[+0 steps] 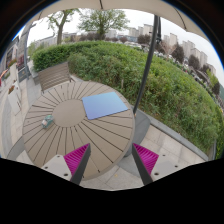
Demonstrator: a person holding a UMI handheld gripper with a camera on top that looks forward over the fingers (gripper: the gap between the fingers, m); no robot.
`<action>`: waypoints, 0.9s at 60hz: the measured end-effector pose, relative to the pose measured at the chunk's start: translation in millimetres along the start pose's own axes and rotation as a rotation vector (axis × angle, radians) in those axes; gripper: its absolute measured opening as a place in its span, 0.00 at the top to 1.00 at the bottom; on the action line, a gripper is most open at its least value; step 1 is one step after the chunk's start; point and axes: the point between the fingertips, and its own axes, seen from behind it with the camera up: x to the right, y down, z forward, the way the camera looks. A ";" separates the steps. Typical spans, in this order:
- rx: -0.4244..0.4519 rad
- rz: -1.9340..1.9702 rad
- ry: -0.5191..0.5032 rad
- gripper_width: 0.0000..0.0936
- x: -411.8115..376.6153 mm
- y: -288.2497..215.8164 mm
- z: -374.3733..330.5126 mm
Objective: Arrange mouse
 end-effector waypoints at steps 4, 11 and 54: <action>-0.005 -0.013 -0.024 0.09 1.6 7.4 -16.9; -0.014 -0.036 -0.060 0.09 -38.2 17.7 -7.2; 0.018 -0.072 -0.220 0.09 -329.7 8.0 11.2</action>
